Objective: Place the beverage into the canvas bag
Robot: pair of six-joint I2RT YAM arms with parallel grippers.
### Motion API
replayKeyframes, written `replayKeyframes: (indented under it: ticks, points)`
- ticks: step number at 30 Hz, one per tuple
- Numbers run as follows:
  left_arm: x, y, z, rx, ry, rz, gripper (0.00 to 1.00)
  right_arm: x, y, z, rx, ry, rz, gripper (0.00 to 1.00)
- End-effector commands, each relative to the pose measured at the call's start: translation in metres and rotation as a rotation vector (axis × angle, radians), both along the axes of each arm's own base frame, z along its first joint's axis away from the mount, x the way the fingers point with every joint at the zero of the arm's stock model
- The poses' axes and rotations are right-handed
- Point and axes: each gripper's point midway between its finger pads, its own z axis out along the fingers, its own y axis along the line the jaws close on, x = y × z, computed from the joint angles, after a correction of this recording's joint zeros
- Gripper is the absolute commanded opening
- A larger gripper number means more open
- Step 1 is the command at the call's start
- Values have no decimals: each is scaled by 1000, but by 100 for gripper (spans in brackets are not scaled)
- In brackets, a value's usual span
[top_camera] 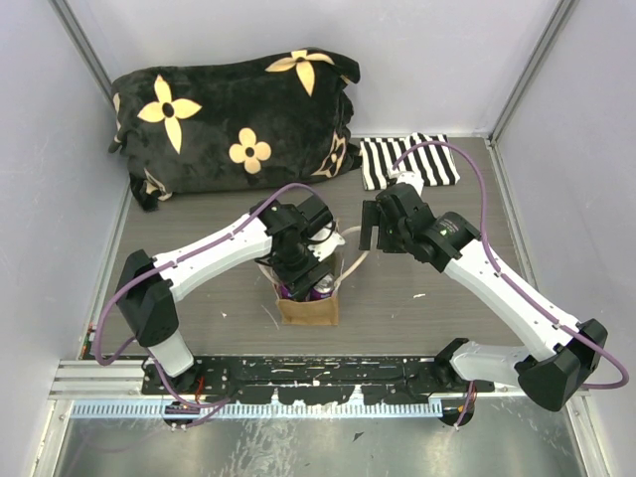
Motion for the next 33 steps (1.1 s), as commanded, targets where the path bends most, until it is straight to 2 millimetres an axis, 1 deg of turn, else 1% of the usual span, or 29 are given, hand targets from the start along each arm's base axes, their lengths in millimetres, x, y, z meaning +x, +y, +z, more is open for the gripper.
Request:
replayKeyframes:
  ticks: [1,2,4,7,8,11,14,16,19,22,24,26,27,28,29,33]
  points:
    - [-8,-7,0,-32,14,-8,22,10,1,13,34,-56,-31,90]
    - [-9,-8,1,-35,17,-13,35,11,1,13,33,-55,-32,90]
    - [-14,-10,2,-48,33,-28,53,12,2,12,33,-53,-33,90]
    - [-20,-12,3,-64,52,-46,97,14,4,11,29,-50,-30,90]
    - [-21,-12,4,-67,54,-51,98,14,4,11,29,-48,-29,90]
    - [-20,-13,7,-76,42,-63,98,16,6,11,28,-47,-26,90]
    - [-17,-15,15,-99,19,-73,98,18,6,10,28,-44,-25,90]
    - [-14,-20,26,-132,-10,-82,98,18,7,11,28,-45,-24,90]
    - [-6,-28,47,-193,-69,-92,98,19,7,12,30,-49,-24,90]
    - [-2,-30,60,-219,-105,-98,98,19,7,13,29,-48,-21,90]
    - [-1,-28,63,-220,-118,-99,98,20,8,13,29,-49,-20,90]
    - [1,-26,63,-215,-136,-97,98,20,8,14,29,-49,-20,90]
    - [2,-24,61,-209,-145,-96,100,20,8,14,30,-48,-19,90]
    - [4,-23,60,-208,-157,-94,97,20,8,14,30,-49,-20,90]
    - [5,-22,58,-205,-167,-93,90,19,8,14,34,-49,-19,90]
    - [8,-23,53,-202,-178,-94,50,18,9,14,38,-47,-16,90]
